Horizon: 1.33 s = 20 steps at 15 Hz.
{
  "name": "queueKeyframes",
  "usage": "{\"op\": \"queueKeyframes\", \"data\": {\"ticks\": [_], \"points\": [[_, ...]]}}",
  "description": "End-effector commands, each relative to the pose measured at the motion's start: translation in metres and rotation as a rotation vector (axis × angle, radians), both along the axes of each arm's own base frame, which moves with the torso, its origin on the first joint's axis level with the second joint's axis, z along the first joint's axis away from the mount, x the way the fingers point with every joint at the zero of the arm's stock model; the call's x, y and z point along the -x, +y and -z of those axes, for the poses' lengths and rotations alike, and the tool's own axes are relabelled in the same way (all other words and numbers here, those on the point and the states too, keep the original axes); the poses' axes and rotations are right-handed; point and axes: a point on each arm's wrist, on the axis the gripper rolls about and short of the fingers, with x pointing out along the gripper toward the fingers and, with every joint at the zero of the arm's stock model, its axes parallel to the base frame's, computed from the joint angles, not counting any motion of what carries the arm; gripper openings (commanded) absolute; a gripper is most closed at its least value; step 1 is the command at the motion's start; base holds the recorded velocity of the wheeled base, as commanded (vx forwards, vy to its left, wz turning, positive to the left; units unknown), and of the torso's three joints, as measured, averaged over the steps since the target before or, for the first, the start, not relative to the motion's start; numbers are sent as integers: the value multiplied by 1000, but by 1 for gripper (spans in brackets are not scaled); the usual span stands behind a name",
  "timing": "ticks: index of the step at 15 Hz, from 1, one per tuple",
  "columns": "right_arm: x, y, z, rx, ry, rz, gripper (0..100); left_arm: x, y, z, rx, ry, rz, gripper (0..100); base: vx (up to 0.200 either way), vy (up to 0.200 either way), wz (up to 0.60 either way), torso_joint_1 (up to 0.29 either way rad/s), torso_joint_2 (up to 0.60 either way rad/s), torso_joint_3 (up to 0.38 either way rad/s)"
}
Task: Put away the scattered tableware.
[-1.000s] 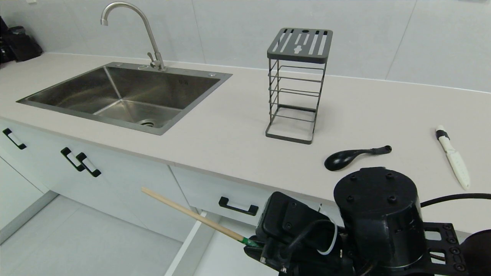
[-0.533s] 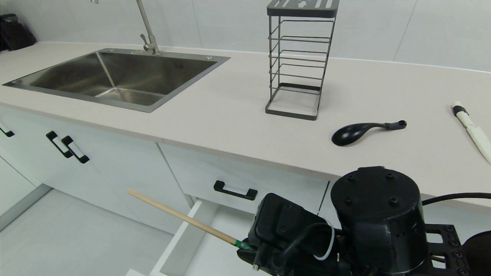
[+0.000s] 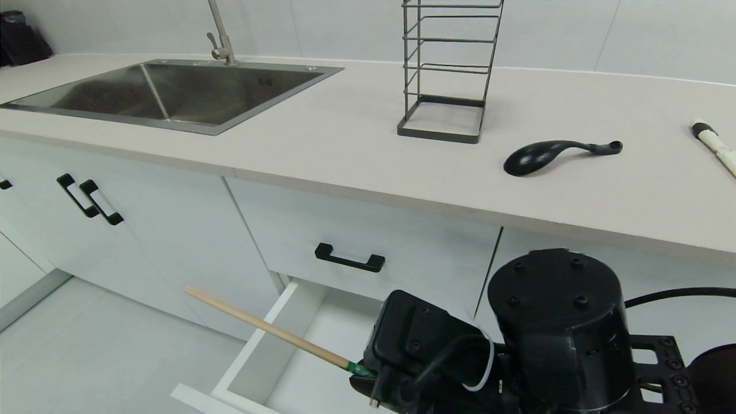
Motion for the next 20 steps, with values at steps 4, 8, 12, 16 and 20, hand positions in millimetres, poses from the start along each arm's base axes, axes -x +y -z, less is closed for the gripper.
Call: {"op": "queueKeyframes", "data": {"ticks": [4, 8, 12, 16, 20], "points": [[2, -1, -1, 20, 9, -9, 0, 0, 0, 0, 0, 2, -1, 100, 0, 0, 0, -44, 234, 62], [9, -18, -9, 99, 41, 7, 0, 0, 0, 0, 0, 2, 1, 100, 0, 0, 0, -2, 24, 10], [18, -40, -18, 185, 57, 54, 0, 0, 0, 0, 0, 2, 1, 100, 0, 0, 0, 0, 0, 0], [18, -44, -11, 278, 60, 117, 0, 0, 0, 0, 0, 2, 1, 100, 0, 0, 0, 0, 0, 0], [-5, -1, 17, 296, 54, 184, 0, 0, 0, 0, 0, 2, 1, 100, 0, 0, 0, 0, 0, 0]]}}
